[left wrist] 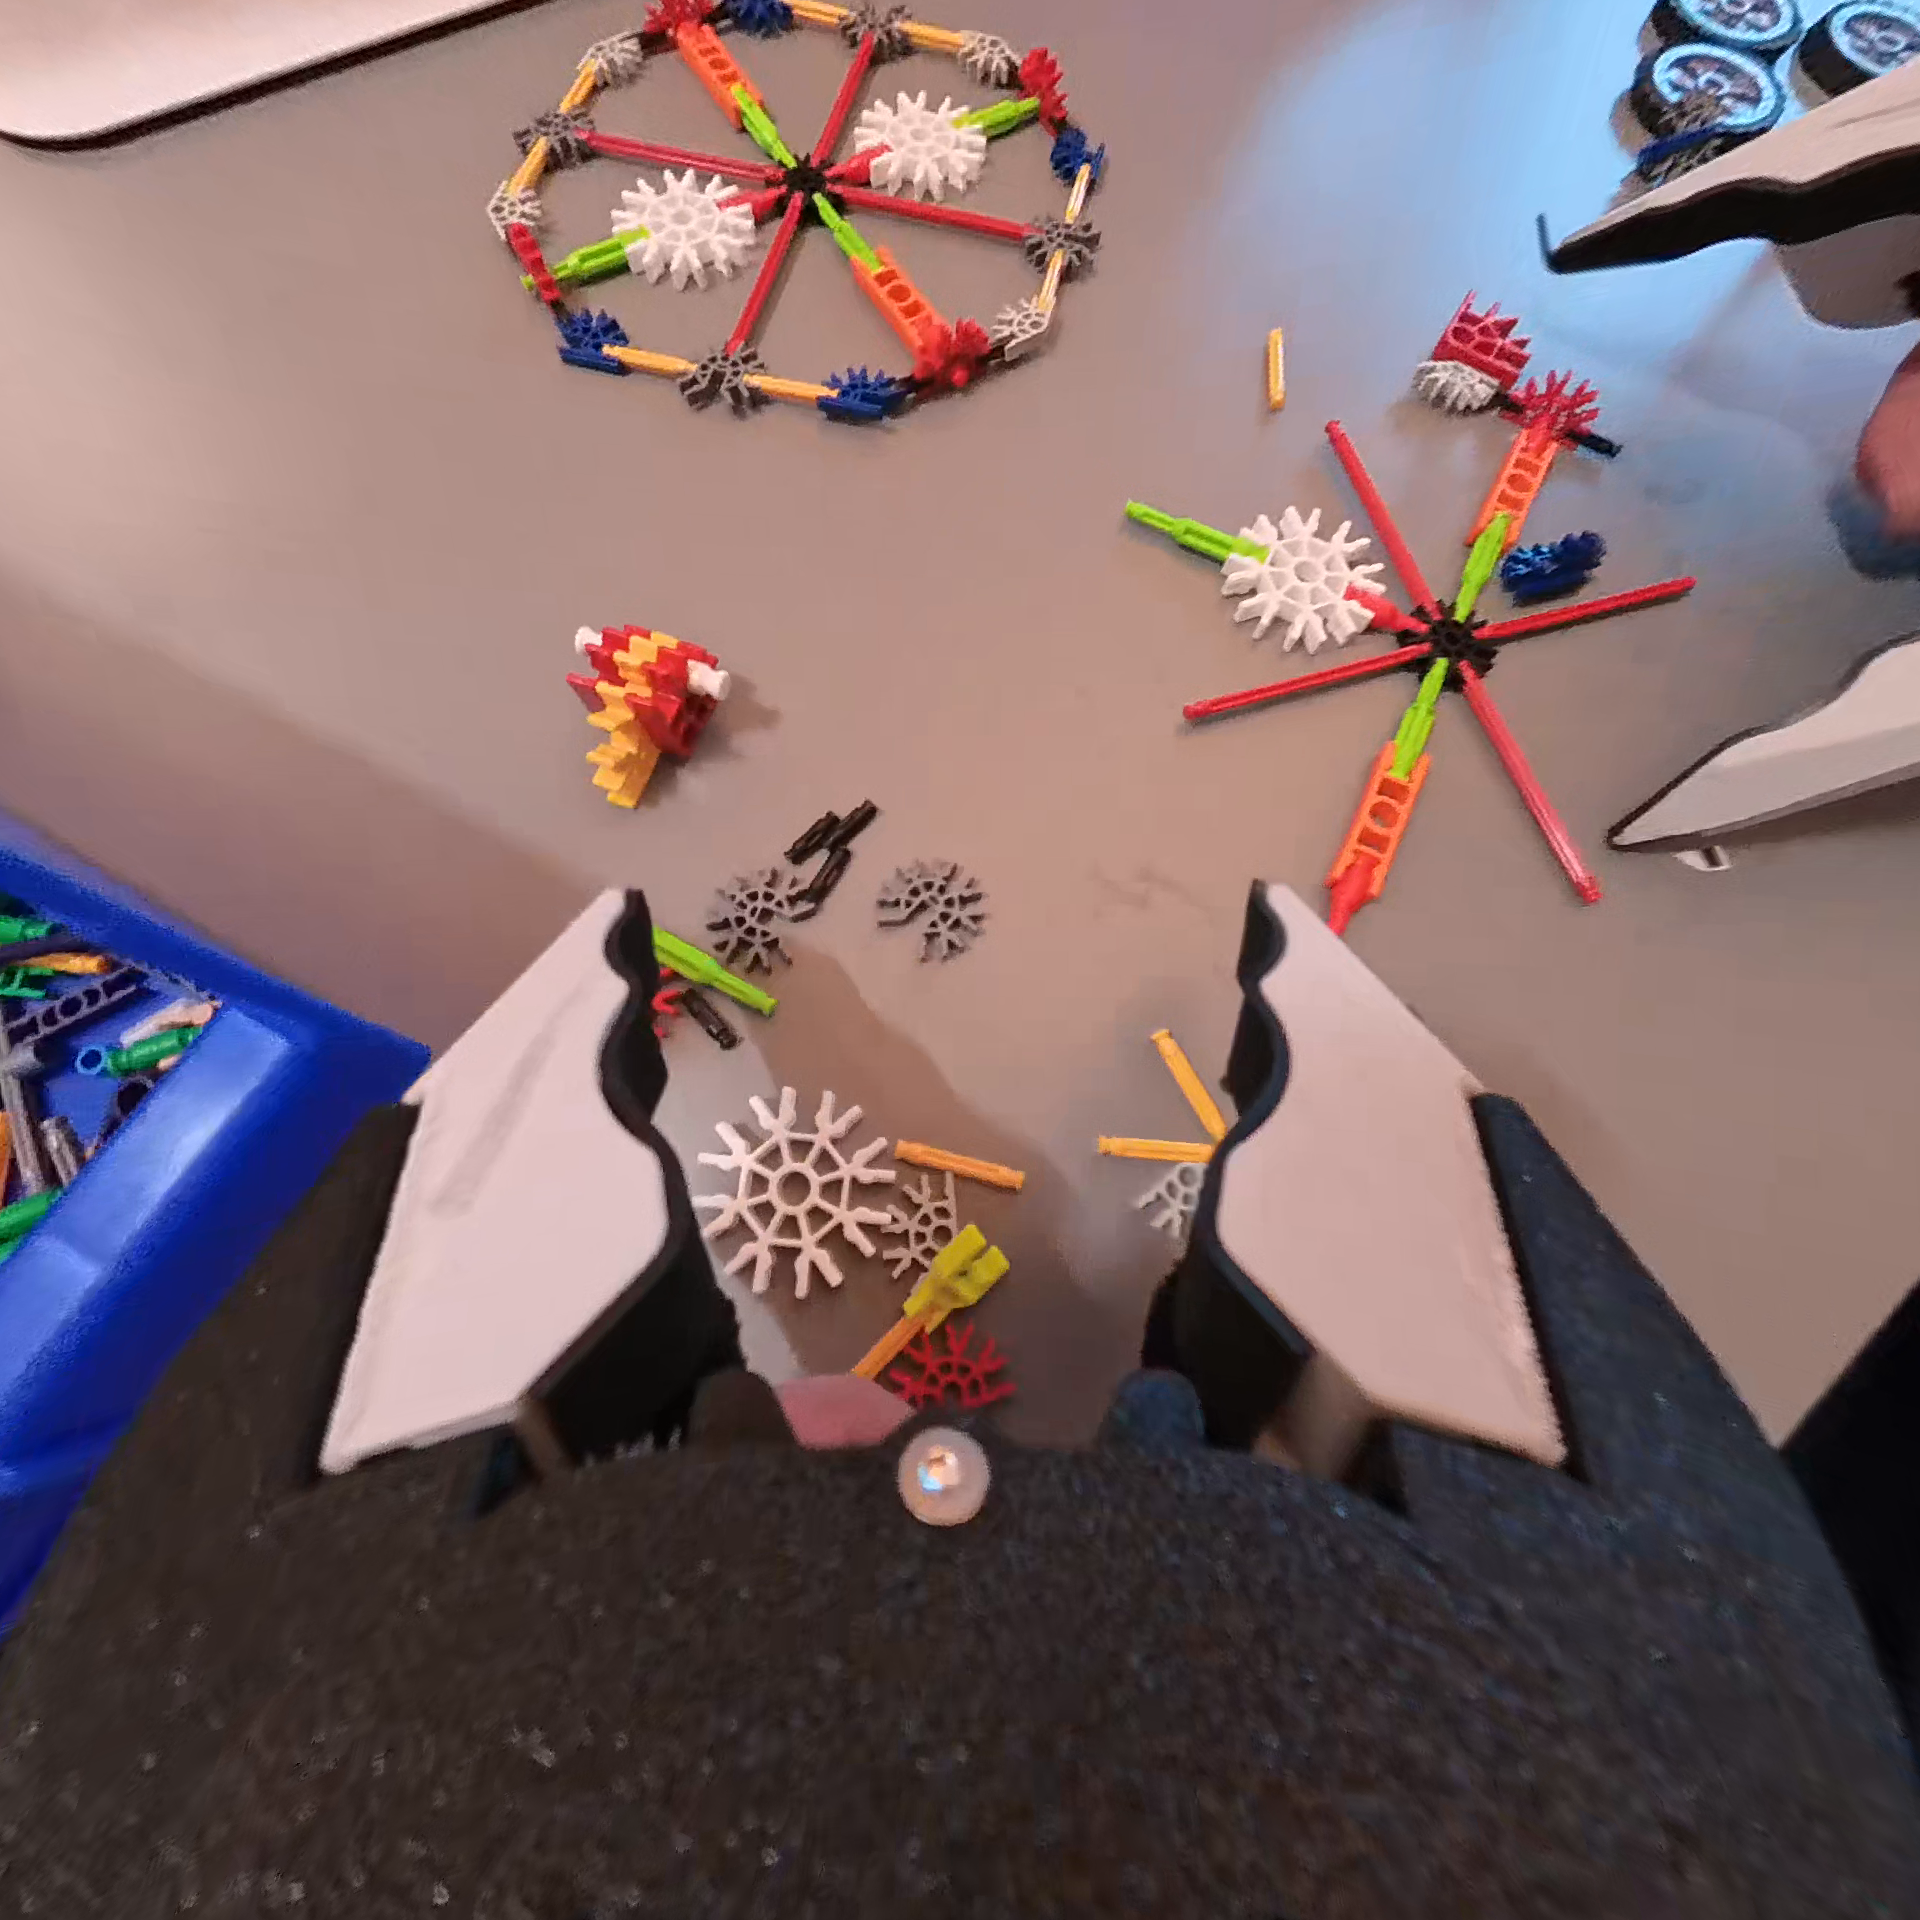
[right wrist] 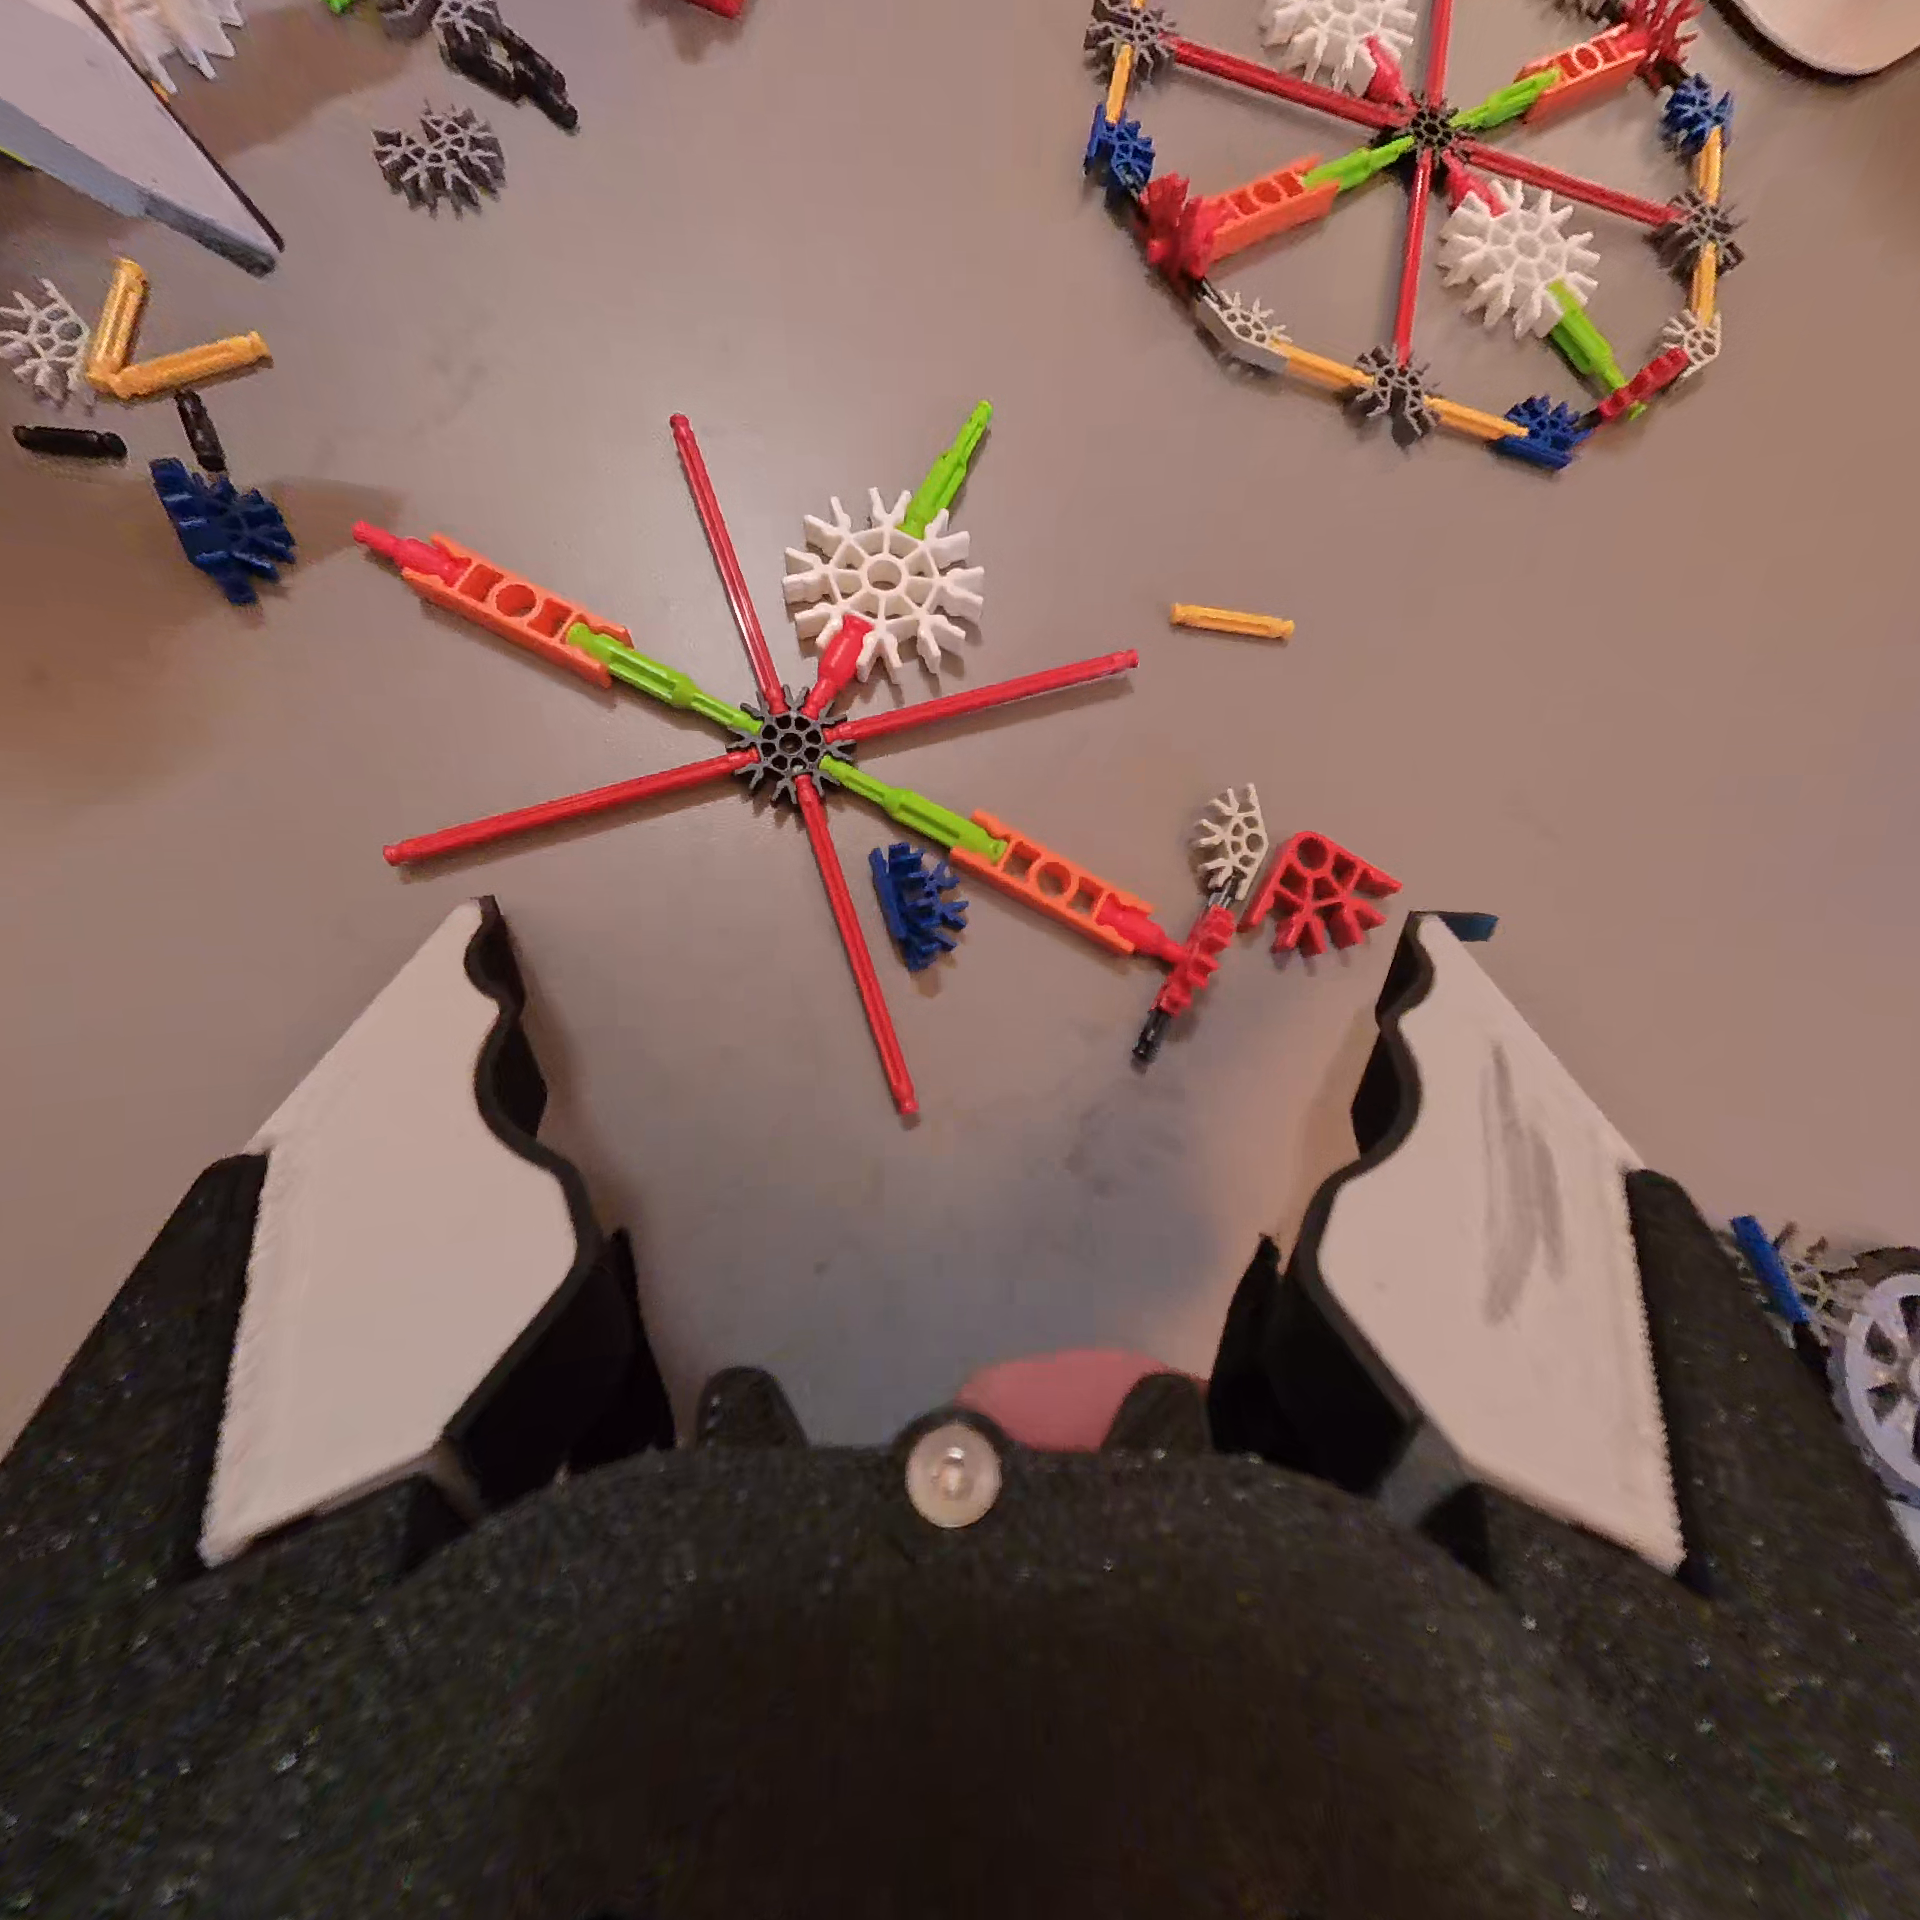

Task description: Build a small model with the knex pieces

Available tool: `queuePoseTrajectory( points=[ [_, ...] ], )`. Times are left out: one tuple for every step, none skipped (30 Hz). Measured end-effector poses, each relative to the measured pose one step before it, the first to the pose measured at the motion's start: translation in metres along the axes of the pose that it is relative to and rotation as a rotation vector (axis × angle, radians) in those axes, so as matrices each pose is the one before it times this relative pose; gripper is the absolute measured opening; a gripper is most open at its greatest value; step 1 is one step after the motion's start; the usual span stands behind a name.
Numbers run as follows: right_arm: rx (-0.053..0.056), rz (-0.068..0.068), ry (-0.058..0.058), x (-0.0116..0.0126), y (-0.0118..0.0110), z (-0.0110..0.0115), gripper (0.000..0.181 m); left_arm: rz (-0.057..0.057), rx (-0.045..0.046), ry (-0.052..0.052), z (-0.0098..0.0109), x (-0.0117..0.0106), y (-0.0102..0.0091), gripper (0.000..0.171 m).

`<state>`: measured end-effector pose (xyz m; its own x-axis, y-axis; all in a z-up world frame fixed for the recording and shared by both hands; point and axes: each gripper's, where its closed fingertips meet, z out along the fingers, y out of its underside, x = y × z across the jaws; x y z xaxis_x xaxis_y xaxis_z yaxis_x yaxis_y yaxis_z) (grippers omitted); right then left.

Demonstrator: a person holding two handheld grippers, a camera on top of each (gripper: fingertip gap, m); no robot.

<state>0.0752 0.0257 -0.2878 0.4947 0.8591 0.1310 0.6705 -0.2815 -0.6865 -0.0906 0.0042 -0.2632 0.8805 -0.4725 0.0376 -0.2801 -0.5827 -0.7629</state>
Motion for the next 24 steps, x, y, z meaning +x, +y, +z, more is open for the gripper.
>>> queuePoseTrajectory(
  points=[
    [-0.0008,-0.0019,-0.0029,-0.00019,-0.00027,0.00046,0.156,-0.0021,-0.01255,-0.0082,0.00161,-0.00100,0.00408,0.108],
    [0.0045,-0.0068,0.0004,-0.00030,-0.00108,0.00031,0.156,0.0035,-0.02235,0.0041,0.00248,0.00076,0.00595,0.108],
    [0.0085,-0.0103,0.0048,-0.00006,-0.00150,0.00004,0.156,0.0006,-0.01802,0.0023,0.00206,0.00026,0.00393,0.109],
    [0.0093,-0.0097,0.0047,-0.00011,-0.00140,0.00001,0.156,-0.0095,-0.00747,-0.0098,0.00079,-0.00192,0.00139,0.108],
    [0.0083,-0.0026,-0.0032,-0.00073,-0.00050,0.00025,0.155,-0.0019,0.00276,-0.0091,-0.00025,-0.00198,0.00027,0.105],
    [-0.0034,0.0089,-0.0069,0.00022,0.00109,0.00040,0.155,-0.0013,0.01056,-0.0308,-0.00033,-0.00530,-0.00044,0.101],
    [-0.0101,0.0150,-0.0067,0.00063,0.00190,0.00031,0.156,-0.0120,0.00682,-0.0315,-0.00034,-0.00556,0.00030,0.090],
    [-0.0065,0.0089,-0.0020,0.00060,0.00121,-0.00006,0.156,-0.0199,0.00069,-0.0163,-0.00072,-0.00323,0.00143,0.073],
    [-0.0042,0.0074,0.0019,0.00114,0.00134,-0.00051,0.156,-0.0051,-0.00124,-0.0186,-0.00050,-0.00334,0.00122,0.070],
    [-0.0037,0.0105,-0.0008,0.00083,0.00138,-0.00026,0.156,0.0044,-0.00789,-0.0314,-0.00027,-0.00494,0.00212,0.067],
    [-0.0028,0.0074,-0.0011,0.00011,0.00104,-0.00015,0.156,0.0069,-0.01039,-0.0113,-0.00011,-0.00202,0.00180,0.062],
    [-0.0040,0.0101,0.0004,-0.00001,0.00094,-0.00014,0.157,0.0064,-0.01371,0.0224,0.00019,0.00281,0.00188,0.066],
    [-0.0033,0.0158,0.0052,0.00021,0.00107,-0.00004,0.157,0.0006,-0.01453,0.0528,-0.00010,0.00756,0.00090,0.074],
    [0.0009,0.0095,0.0106,0.00018,0.00047,-0.00058,0.157,0.0009,-0.01228,0.0360,-0.00057,0.00478,-0.00025,0.082],
    [0.0057,-0.0013,0.0118,0.00027,-0.00027,-0.00099,0.157,0.0160,-0.01126,-0.0008,-0.00006,-0.00045,0.00069,0.083],
    [0.0013,0.0018,0.0050,0.00001,0.00021,-0.00037,0.157,0.0151,-0.00083,-0.0239,0.00058,-0.00320,0.00040,0.077],
    [-0.0068,0.0104,-0.0044,-0.00091,0.00134,-0.00011,0.157,-0.0094,0.00741,-0.0114,0.00026,-0.00270,-0.00059,0.073],
    [-0.0078,0.0026,-0.0166,-0.00256,0.00157,-0.00007,0.157,-0.0198,0.01260,-0.0285,-0.00040,-0.00595,-0.00068,0.062],
    [-0.0045,0.0020,-0.0091,-0.00075,0.00105,-0.00010,0.157,-0.0051,0.00852,-0.0057,-0.00049,-0.00183,0.00037,0.060],
    [-0.0041,0.0041,-0.0055,0.00000,0.00064,0.00029,0.157,-0.0056,0.01052,-0.0082,-0.00026,-0.00240,-0.00030,0.056],
    [0.0002,-0.0041,-0.0050,-0.00033,-0.00032,0.00030,0.157,-0.0281,0.01424,-0.0223,-0.00019,-0.00467,-0.00060,0.044],
    [0.0046,-0.0135,-0.0062,-0.00084,-0.00115,0.00030,0.157,-0.0097,0.01023,-0.0070,-0.00053,-0.00081,0.00045,0.038],
    [0.0005,-0.0047,-0.0063,-0.00075,-0.00052,0.00057,0.156,0.0071,0.00304,0.0068,-0.00096,0.00211,0.00091,0.038],
    [-0.0029,0.0033,-0.0047,-0.00052,0.00017,0.00059,0.156,-0.0090,0.00408,-0.0016,-0.00059,-0.00069,0.00013,0.036]
  ],
)
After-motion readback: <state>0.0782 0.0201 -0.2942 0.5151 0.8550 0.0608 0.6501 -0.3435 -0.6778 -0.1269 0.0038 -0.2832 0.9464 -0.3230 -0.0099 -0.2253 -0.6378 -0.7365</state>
